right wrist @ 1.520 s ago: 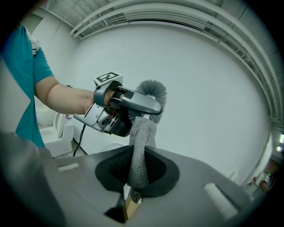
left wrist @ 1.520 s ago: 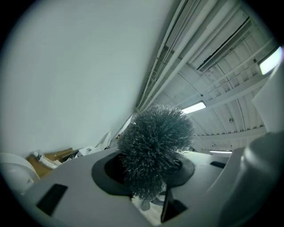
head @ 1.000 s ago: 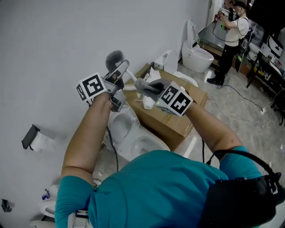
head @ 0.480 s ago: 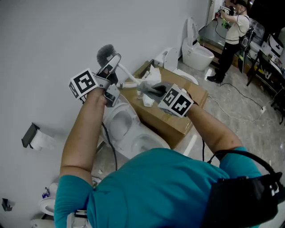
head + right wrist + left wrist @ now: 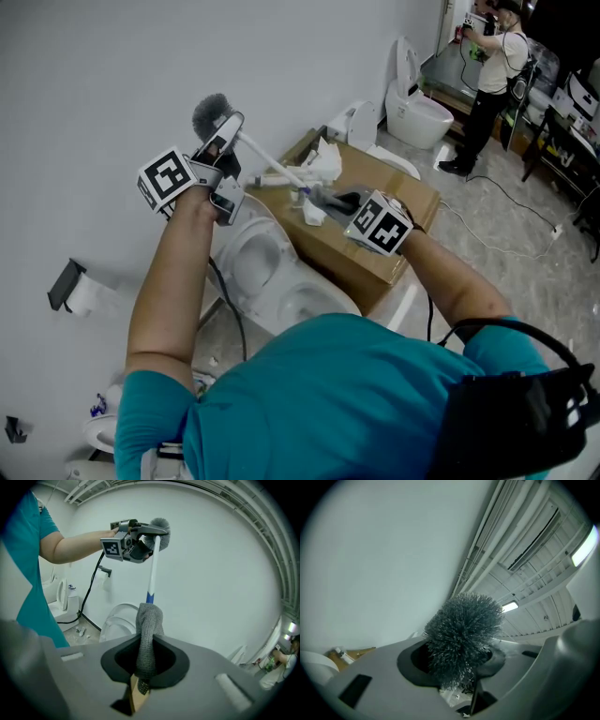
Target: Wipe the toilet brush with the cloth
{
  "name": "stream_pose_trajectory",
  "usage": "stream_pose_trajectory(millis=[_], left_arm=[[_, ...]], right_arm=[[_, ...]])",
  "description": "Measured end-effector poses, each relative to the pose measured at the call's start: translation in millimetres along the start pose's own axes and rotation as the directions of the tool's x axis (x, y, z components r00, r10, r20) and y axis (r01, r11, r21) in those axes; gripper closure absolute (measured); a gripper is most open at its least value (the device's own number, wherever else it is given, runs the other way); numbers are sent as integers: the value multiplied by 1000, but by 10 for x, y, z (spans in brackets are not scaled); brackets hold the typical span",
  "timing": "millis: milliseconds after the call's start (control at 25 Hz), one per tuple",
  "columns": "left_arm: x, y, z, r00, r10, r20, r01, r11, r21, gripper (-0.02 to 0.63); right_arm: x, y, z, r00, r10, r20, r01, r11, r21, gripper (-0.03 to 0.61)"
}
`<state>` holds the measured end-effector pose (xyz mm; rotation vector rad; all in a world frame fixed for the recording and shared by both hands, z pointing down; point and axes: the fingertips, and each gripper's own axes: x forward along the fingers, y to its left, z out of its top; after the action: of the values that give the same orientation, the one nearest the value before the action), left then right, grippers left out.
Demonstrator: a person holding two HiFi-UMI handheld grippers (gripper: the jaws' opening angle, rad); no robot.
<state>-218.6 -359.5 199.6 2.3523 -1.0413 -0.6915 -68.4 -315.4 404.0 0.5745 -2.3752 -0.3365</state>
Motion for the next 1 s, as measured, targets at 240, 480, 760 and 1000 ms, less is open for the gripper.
stream_pose_trajectory(millis=[240,480,760,1000], left_arm=[[-100,-11,100,999,-10,37,11,1000,-28,448],[-211,69,209,998,18,57,-18,1000,8,448],[4,-259,-510,964,-156,-215,163,986,19,448],[161,-426,-971,917,-234,-325,232,972,-45,448]], right_arm=[[15,36,-339,999,1,-47,0,1000,22,558],[-93,-14,-404,1000,7,-12,-6,998,67,560],[-491,-295,593,919,115,378,-225,939,262,559],[-555,-208,1233,818,239,523,-411,879,241,560]])
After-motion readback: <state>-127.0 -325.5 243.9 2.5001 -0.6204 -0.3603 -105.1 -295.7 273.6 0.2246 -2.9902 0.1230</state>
